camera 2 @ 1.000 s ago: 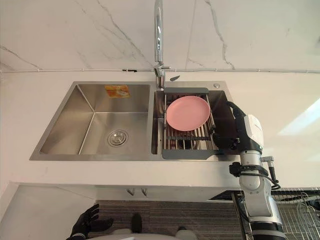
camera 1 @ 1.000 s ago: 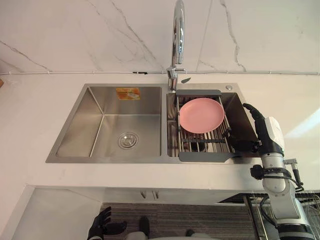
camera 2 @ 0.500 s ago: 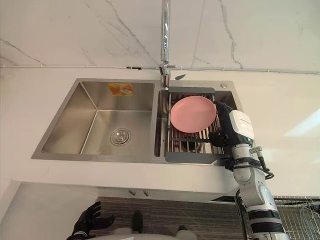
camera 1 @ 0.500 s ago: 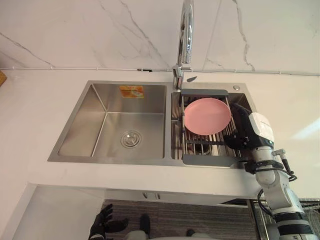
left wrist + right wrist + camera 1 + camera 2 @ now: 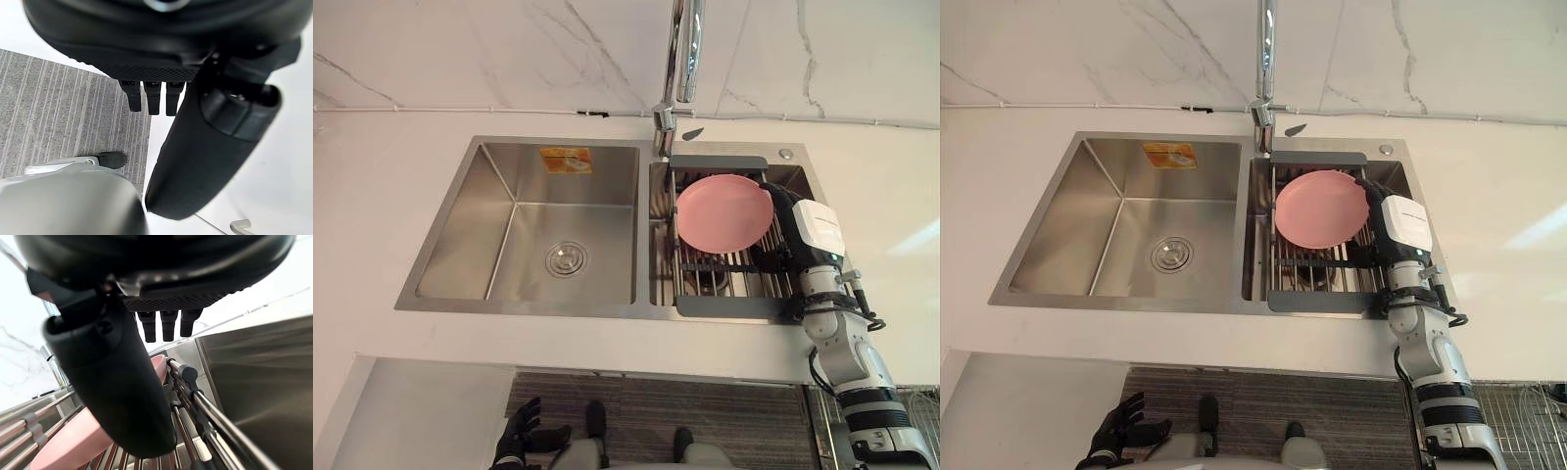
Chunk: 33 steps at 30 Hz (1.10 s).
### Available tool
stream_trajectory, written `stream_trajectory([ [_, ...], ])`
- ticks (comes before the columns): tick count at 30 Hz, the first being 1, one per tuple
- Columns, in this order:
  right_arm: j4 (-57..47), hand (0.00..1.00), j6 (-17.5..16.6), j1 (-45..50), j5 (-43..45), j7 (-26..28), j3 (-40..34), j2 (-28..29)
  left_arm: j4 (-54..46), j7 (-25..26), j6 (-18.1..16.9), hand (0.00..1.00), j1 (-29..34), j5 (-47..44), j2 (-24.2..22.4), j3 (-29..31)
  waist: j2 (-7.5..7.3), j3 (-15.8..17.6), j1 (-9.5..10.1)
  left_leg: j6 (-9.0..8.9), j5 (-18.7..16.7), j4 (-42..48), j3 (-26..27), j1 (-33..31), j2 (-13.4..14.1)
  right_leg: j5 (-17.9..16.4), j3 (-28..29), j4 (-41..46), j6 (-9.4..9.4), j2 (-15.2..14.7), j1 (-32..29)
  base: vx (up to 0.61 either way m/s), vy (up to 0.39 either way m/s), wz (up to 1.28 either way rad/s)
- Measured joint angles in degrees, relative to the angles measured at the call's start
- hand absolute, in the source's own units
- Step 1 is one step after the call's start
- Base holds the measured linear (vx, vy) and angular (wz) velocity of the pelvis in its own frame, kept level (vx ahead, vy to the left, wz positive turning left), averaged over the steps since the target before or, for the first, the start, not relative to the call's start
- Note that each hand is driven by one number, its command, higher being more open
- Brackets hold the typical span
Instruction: Walk over to the sink, pick up the cup, carry it to the dishwasher, place the cup inside the dishwasher, then close the dishwasher door
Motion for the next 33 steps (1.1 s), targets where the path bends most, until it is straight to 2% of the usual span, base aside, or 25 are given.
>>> stream_trajectory([
  [10, 0.7, 0.3, 0.9, -2.6, -0.1, -3.6, -0.1, 0.0, 0.2, 0.9, -0.7, 0.9, -1.4, -0.5, 0.2, -1.0, 0.22, 1.5, -0.05, -0.34, 0.5, 0.0, -0.2, -1.4, 0.1, -0.7, -0.4, 0.7, 0.16, -0.1, -1.8, -0.04, 0.007, 0.0],
  [18, 0.2, 0.3, 0.3, -2.3, 0.1, -3.2, -0.2, 0.2, 0.2, 0.9, -0.7, 0.9, -1.5, -0.5, 0.2, -1.0, 0.19, 1.5, -0.22, -0.2, 0.6, 0.0, -0.3, -1.4, 0.1, -0.6, -0.5, 0.7, 0.01, 0.0, -1.7, 0.0, 0.0, 0.0],
  [29, -5.8, 0.3, 0.4, 3.1, 0.7, -3.3, -2.4, 2.5, 0.2, 0.8, -0.7, 0.9, -1.6, -0.4, 0.2, -0.9, 0.21, 1.5, -0.21, 0.02, 0.8, 0.0, -1.3, -0.5, 0.4, -0.5, -1.2, 0.9, -0.01, 0.1, -0.4, 0.01, -0.007, 0.04],
  [33, -12.2, 0.3, 0.4, 6.1, 1.2, -3.2, -3.5, 3.9, 0.2, 0.8, -0.5, 0.9, -1.6, -0.4, 0.1, -0.9, 0.22, 1.5, -0.16, -0.25, 0.4, 0.0, -1.0, 0.9, 0.7, -0.5, -0.6, 1.0, -0.08, 0.3, 0.8, 0.0, -0.005, -0.03],
])
